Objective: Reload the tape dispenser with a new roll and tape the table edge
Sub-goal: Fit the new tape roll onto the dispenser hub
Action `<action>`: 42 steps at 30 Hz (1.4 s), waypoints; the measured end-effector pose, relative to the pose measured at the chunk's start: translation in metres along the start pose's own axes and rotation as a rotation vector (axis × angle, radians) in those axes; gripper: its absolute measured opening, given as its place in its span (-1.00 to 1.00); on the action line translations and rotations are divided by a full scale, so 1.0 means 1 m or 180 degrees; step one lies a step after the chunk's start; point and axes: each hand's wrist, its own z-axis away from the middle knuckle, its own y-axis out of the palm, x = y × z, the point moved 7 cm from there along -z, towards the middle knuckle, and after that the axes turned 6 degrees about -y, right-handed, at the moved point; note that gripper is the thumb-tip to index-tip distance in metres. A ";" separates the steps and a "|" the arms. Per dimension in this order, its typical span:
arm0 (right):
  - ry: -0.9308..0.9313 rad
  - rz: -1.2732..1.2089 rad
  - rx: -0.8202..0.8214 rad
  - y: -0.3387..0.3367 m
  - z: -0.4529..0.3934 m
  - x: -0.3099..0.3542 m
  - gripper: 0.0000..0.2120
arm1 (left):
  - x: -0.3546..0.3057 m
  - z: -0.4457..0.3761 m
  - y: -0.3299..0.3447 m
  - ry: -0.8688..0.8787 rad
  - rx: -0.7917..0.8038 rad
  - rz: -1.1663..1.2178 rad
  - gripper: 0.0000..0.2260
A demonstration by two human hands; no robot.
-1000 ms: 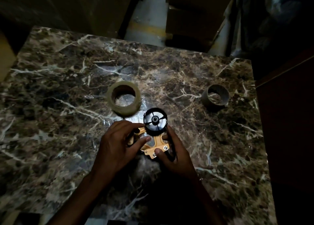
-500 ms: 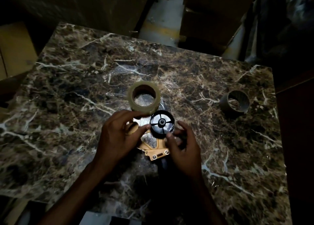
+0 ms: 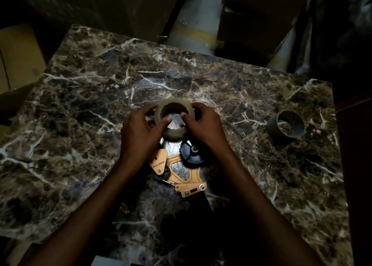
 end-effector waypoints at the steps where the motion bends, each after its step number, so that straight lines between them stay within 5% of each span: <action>1: -0.0069 0.0085 0.0011 0.000 0.000 0.002 -0.68 | 0.000 -0.001 0.000 0.0007 -0.0015 -0.0003 -0.56; 25: -0.0811 0.0603 -0.0599 -0.073 0.030 0.065 -0.63 | -0.064 0.048 -0.027 0.0455 0.0010 0.0774 -0.55; 42: -0.0237 0.0350 -0.0720 -0.076 0.081 -0.004 -0.69 | -0.031 0.081 0.002 0.0209 0.0382 0.0655 -0.64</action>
